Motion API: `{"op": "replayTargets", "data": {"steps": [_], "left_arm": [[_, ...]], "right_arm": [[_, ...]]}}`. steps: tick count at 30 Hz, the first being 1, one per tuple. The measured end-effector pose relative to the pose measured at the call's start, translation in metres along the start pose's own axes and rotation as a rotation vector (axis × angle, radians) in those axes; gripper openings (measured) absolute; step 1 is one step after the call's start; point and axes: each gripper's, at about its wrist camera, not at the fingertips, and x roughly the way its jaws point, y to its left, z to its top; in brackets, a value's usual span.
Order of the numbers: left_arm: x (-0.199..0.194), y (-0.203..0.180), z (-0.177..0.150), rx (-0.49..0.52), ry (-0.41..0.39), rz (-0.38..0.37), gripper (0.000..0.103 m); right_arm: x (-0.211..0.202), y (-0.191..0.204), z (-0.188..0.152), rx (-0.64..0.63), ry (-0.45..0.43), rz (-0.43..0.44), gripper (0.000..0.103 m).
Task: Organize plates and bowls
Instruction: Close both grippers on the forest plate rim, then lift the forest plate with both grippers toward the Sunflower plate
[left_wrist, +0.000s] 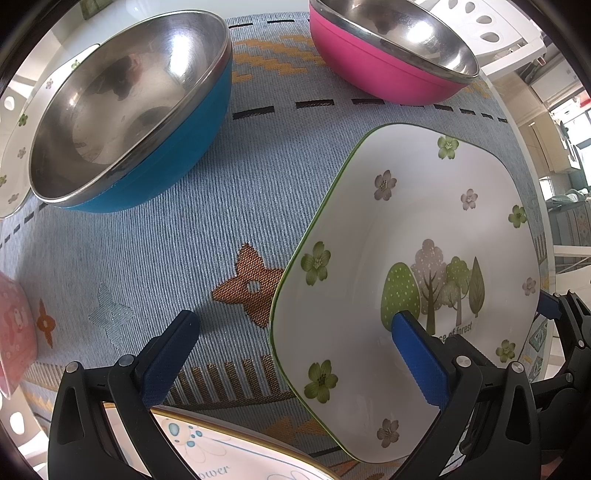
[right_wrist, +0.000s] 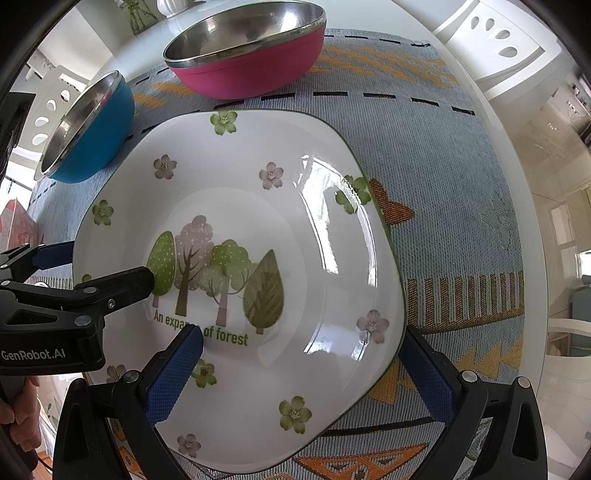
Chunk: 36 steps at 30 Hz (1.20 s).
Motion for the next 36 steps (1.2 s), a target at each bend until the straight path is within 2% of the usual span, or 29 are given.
{"op": "replayTargets", "data": {"steps": [10, 12, 13, 14, 15, 16, 18, 19, 23, 27, 31, 36], "left_arm": [[0.001, 0.000, 0.001, -0.008, 0.000, 0.001, 0.103], [-0.007, -0.006, 0.004, -0.008, -0.025, -0.006, 0.088], [-0.014, -0.009, 0.005, 0.001, -0.053, -0.016, 0.054], [-0.021, -0.015, 0.006, 0.016, -0.081, -0.010, 0.044], [-0.023, -0.020, 0.006, 0.033, -0.088, 0.030, 0.044], [-0.025, -0.022, 0.007, 0.025, -0.095, 0.044, 0.044], [-0.027, -0.019, 0.010, 0.008, -0.095, 0.034, 0.043], [-0.028, -0.019, 0.012, 0.013, -0.094, 0.035, 0.042], [-0.032, -0.017, 0.019, 0.007, -0.089, 0.025, 0.041], [-0.037, 0.002, 0.023, -0.075, -0.072, -0.068, 0.041], [-0.047, 0.005, 0.031, -0.042, -0.094, -0.051, 0.041], [-0.063, 0.008, 0.037, -0.055, -0.126, -0.087, 0.041]], "right_arm": [[0.000, 0.000, 0.003, 0.012, 0.001, -0.001, 0.103], [0.000, -0.001, 0.004, 0.024, -0.001, 0.002, 0.103], [-0.001, 0.000, 0.005, 0.020, -0.008, 0.006, 0.094], [-0.008, 0.004, 0.006, 0.004, -0.035, 0.019, 0.082], [-0.011, 0.004, 0.006, 0.012, -0.038, 0.002, 0.073], [-0.011, -0.005, 0.007, 0.065, -0.032, 0.027, 0.065], [-0.014, -0.016, 0.006, 0.113, -0.049, 0.033, 0.047], [-0.015, -0.022, 0.005, 0.126, -0.052, 0.046, 0.041], [-0.015, -0.024, 0.005, 0.107, -0.050, 0.059, 0.038], [-0.016, -0.023, 0.002, 0.107, -0.062, 0.070, 0.035], [-0.019, -0.020, -0.012, 0.111, -0.067, 0.103, 0.033], [-0.028, -0.019, -0.014, 0.116, -0.086, 0.114, 0.033]]}}
